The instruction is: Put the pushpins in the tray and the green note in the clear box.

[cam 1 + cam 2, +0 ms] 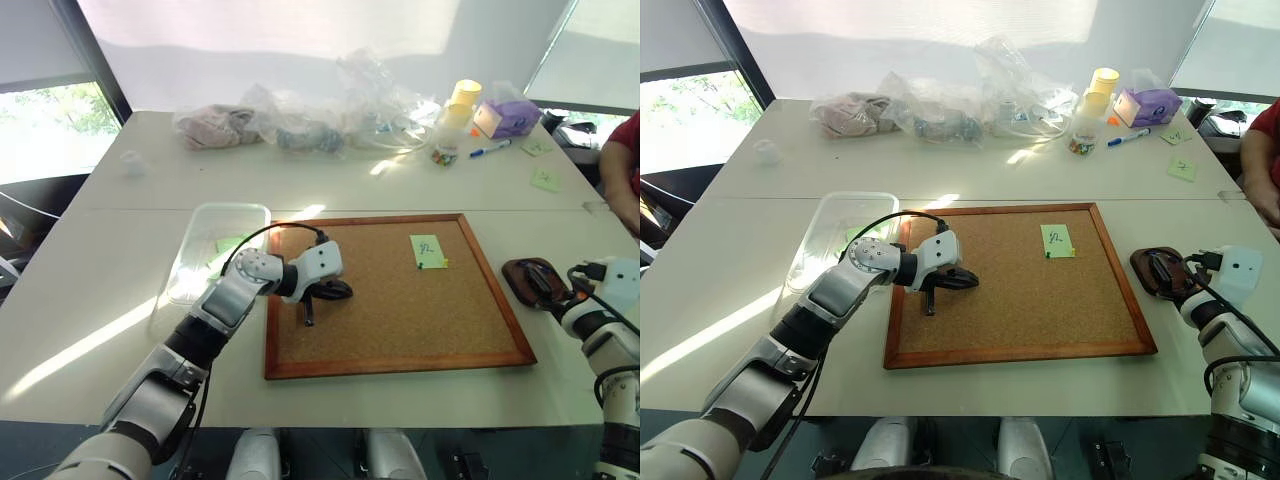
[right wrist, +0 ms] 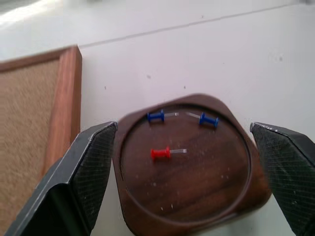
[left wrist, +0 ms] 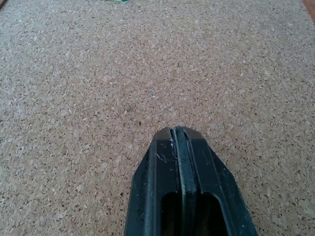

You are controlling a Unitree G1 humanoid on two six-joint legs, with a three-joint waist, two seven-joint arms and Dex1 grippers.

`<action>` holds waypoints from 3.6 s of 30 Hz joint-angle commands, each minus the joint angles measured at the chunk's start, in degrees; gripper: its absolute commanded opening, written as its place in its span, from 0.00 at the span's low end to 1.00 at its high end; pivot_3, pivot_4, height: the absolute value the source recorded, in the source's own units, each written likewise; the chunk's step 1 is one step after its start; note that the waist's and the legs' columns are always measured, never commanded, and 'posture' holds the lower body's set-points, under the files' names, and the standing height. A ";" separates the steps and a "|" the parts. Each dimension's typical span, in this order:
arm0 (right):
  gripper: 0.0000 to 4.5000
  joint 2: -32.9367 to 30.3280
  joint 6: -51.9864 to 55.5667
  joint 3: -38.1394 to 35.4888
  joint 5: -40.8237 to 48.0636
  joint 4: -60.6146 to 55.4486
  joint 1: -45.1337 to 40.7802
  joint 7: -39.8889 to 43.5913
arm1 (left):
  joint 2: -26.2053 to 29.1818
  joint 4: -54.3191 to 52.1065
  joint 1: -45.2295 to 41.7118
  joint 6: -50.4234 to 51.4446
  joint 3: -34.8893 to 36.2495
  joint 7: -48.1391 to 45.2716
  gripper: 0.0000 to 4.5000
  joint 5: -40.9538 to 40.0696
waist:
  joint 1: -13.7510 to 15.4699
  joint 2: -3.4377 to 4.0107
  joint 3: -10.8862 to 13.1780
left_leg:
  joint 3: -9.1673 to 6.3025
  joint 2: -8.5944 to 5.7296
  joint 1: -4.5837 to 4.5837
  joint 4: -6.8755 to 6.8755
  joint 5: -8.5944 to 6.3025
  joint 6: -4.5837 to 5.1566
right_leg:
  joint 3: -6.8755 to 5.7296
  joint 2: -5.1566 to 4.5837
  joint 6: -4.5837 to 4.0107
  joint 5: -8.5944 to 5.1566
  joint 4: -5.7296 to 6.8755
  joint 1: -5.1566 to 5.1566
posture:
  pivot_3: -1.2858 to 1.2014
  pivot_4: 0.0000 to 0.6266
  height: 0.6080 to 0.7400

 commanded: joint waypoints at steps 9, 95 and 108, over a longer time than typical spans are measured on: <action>0.98 -0.29 -2.21 12.53 -1.34 -10.63 0.57 6.42 | 0.14 1.18 0.93 0.83 -1.51 -0.22 0.00 1.80 | 0.00 0.00 0.00 | -0.02 0.00 0.00 0.00 0.00 0.00 | 0.00 0.00 0.00 0.00 0.00 0.00 | 0.52 0.24 0.98; 0.79 -1.20 -10.89 3.09 -5.80 8.22 -0.60 -2.10 | -0.14 2.85 0.51 0.45 -2.22 -0.32 0.00 4.28 | -0.02 0.03 -0.03 | -0.05 -0.01 0.06 0.00 -0.01 0.01 | -0.01 -0.02 -0.01 -0.01 -0.02 0.10 | 0.52 0.24 0.98; 0.99 0.15 -13.97 0.82 -3.86 4.68 -0.97 -3.39 | -0.26 2.64 0.73 0.62 -2.17 -0.19 0.00 4.15 | -0.01 0.04 -0.03 | -0.05 -0.01 0.05 0.00 -0.01 0.01 | -0.01 -0.02 -0.01 -0.01 -0.02 0.09 | 0.52 0.24 0.98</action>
